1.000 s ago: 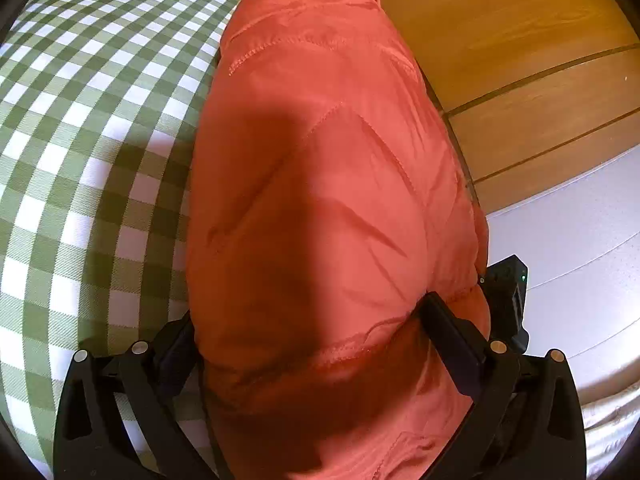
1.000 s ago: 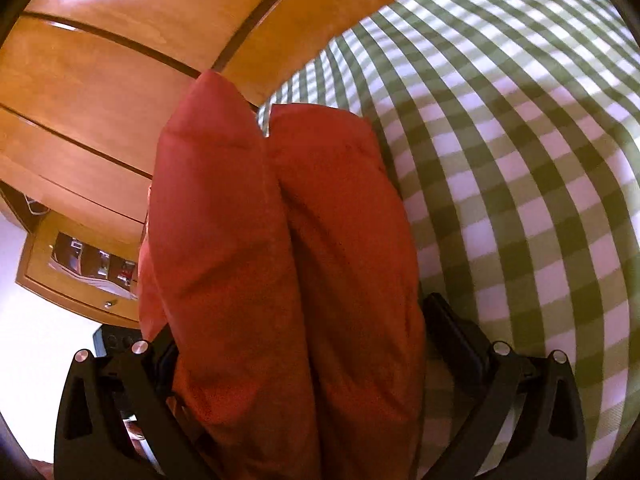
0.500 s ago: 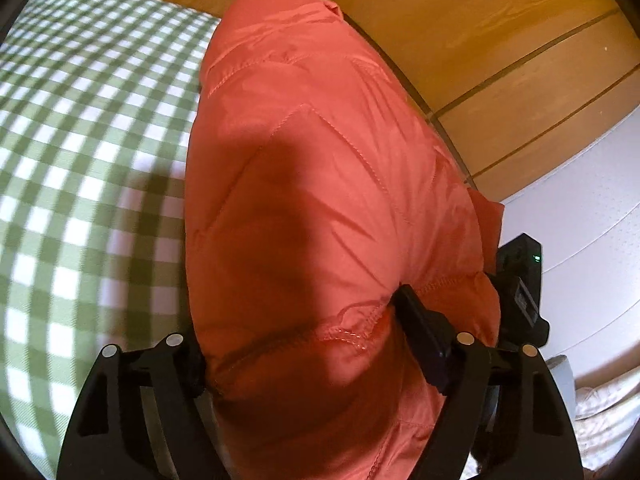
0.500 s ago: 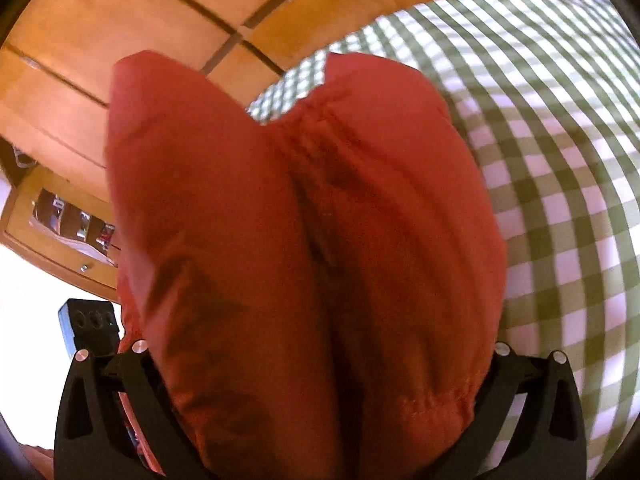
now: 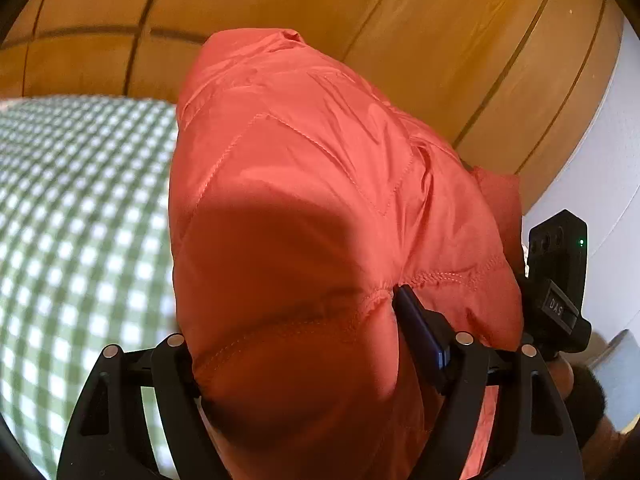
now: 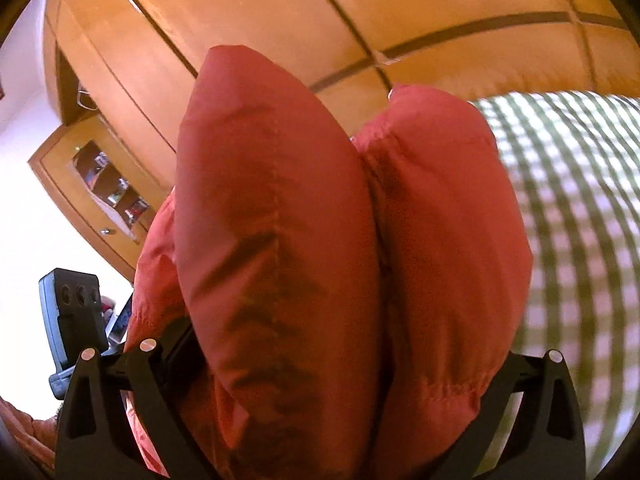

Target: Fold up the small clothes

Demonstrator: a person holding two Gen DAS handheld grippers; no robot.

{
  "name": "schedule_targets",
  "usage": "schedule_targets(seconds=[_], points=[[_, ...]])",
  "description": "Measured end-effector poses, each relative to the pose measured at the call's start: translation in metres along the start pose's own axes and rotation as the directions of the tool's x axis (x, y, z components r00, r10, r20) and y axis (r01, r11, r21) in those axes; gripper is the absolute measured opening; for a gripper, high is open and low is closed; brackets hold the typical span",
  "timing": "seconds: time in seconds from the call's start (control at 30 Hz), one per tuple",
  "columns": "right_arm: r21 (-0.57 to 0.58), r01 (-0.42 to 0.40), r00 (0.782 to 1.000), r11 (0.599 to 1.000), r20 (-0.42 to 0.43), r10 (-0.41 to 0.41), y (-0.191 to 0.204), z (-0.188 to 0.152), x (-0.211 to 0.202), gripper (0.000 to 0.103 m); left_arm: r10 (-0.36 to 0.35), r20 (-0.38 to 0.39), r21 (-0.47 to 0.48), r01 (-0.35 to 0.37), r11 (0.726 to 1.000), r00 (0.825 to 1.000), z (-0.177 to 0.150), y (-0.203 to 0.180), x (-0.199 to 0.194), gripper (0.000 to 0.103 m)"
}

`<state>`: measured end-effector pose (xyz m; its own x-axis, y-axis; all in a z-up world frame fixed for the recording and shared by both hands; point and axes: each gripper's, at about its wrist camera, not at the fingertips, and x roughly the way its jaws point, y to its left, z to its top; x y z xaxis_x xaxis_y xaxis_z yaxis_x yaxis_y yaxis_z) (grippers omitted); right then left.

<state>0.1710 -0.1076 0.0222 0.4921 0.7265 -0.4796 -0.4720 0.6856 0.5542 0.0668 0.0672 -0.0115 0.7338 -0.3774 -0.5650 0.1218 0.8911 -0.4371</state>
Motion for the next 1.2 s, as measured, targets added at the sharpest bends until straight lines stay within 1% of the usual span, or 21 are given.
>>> schedule_targets(seconds=[0.13, 0.17, 0.23, 0.33, 0.4, 0.47, 0.5, 0.53, 0.6, 0.63, 0.67, 0.7, 0.73, 0.8, 0.83, 0.9, 0.97, 1.0, 1.07, 1.13, 1.2], points=[[-0.025, -0.016, 1.0, 1.0, 0.022, 0.017, 0.01, 0.02, 0.034, 0.098, 0.033, 0.033, 0.011, -0.033, 0.999, 0.999, 0.024, 0.018, 0.001, 0.077], [-0.032, -0.019, 0.999, 0.999, 0.029, 0.02, 0.007, 0.024, 0.032, 0.098, 0.047, 0.045, 0.017, -0.048, 0.999, 0.998, 0.034, 0.02, 0.006, 0.077], [-0.047, -0.025, 0.998, 0.999, 0.052, 0.027, 0.011, 0.041, 0.048, 0.098, 0.067, 0.066, 0.03, -0.07, 0.997, 0.996, 0.05, 0.026, 0.011, 0.076], [-0.06, -0.024, 0.997, 0.998, 0.078, 0.028, 0.014, 0.06, 0.073, 0.098, 0.101, 0.108, 0.062, -0.108, 0.992, 0.989, 0.082, 0.034, 0.021, 0.076], [-0.075, -0.009, 0.995, 0.997, 0.094, 0.016, 0.017, 0.07, 0.086, 0.098, 0.115, 0.125, 0.071, -0.124, 0.99, 0.985, 0.099, 0.043, 0.027, 0.076], [-0.087, 0.015, 0.994, 0.996, 0.109, -0.006, 0.018, 0.078, 0.1, 0.098, 0.126, 0.133, 0.064, -0.135, 0.989, 0.983, 0.115, 0.059, 0.045, 0.076], [-0.087, 0.049, 0.994, 0.995, 0.107, -0.04, 0.016, 0.08, 0.11, 0.098, 0.13, 0.127, 0.056, -0.138, 0.989, 0.983, 0.117, 0.062, 0.049, 0.076], [-0.077, 0.084, 0.992, 0.993, 0.099, -0.077, 0.011, 0.083, 0.12, 0.098, 0.137, 0.113, 0.042, -0.143, 0.989, 0.984, 0.118, 0.068, 0.057, 0.078], [-0.017, 0.172, 0.982, 0.985, 0.081, -0.17, -0.006, 0.082, 0.141, 0.099, 0.203, 0.042, -0.004, -0.203, 0.979, 0.978, 0.118, 0.09, 0.083, 0.092], [0.022, 0.178, 0.981, 0.984, 0.078, -0.179, -0.016, 0.081, 0.147, 0.101, 0.222, 0.014, -0.035, -0.221, 0.975, 0.975, 0.116, 0.101, 0.091, 0.095], [0.082, 0.151, 0.985, 0.985, 0.072, -0.157, -0.029, 0.079, 0.153, 0.101, 0.213, 0.019, -0.081, -0.21, 0.974, 0.977, 0.112, 0.115, 0.094, 0.1], [0.116, 0.135, 0.987, 0.984, 0.067, -0.143, -0.035, 0.077, 0.157, 0.101, 0.2, 0.035, -0.084, -0.196, 0.977, 0.979, 0.108, 0.12, 0.093, 0.1], [0.125, 0.133, 0.987, 0.983, 0.069, -0.142, -0.039, 0.075, 0.157, 0.101, 0.212, 0.059, -0.041, -0.21, 0.977, 0.975, 0.102, 0.118, 0.091, 0.1], [0.107, 0.148, 0.984, 0.983, 0.082, -0.157, -0.04, 0.07, 0.155, 0.101, 0.26, 0.095, 0.028, -0.263, 0.964, 0.961, 0.096, 0.106, 0.086, 0.1], [0.1, 0.158, 0.982, 0.982, 0.085, -0.166, -0.038, 0.068, 0.153, 0.101, 0.279, 0.102, 0.047, -0.285, 0.957, 0.955, 0.096, 0.102, 0.084, 0.1], [0.093, 0.184, 0.978, 0.978, 0.078, -0.192, -0.026, 0.061, 0.147, 0.101, 0.299, 0.105, 0.046, -0.305, 0.951, 0.949, 0.094, 0.097, 0.079, 0.1], [0.079, 0.217, 0.972, 0.973, 0.072, -0.223, -0.016, 0.055, 0.137, 0.101, 0.317, 0.1, 0.009, -0.319, 0.948, 0.943, 0.087, 0.089, 0.067, 0.1], [0.064, 0.242, 0.966, 0.968, 0.075, -0.247, -0.009, 0.055, 0.129, 0.101, 0.315, 0.099, -0.023, -0.315, 0.949, 0.944, 0.082, 0.087, 0.06, 0.1], [0.034, 0.277, 0.955, 0.96, 0.103, -0.279, -0.02, 0.053, 0.096, 0.101, 0.3, 0.113, -0.066, -0.294, 0.953, 0.947, 0.073, 0.085, 0.052, 0.1], [-0.011, 0.336, 0.929, 0.942, 0.17, -0.33, -0.005, 0.059, 0.079, 0.101, 0.298, 0.147, -0.103, -0.285, 0.953, 0.943, 0.056, 0.08, 0.039, 0.1], [-0.051, 0.39, 0.899, 0.919, 0.235, -0.368, 0.008, 0.063, 0.062, 0.101, 0.297, 0.164, -0.126, -0.279, 0.952, 0.941, 0.045, 0.069, 0.026, 0.1]])
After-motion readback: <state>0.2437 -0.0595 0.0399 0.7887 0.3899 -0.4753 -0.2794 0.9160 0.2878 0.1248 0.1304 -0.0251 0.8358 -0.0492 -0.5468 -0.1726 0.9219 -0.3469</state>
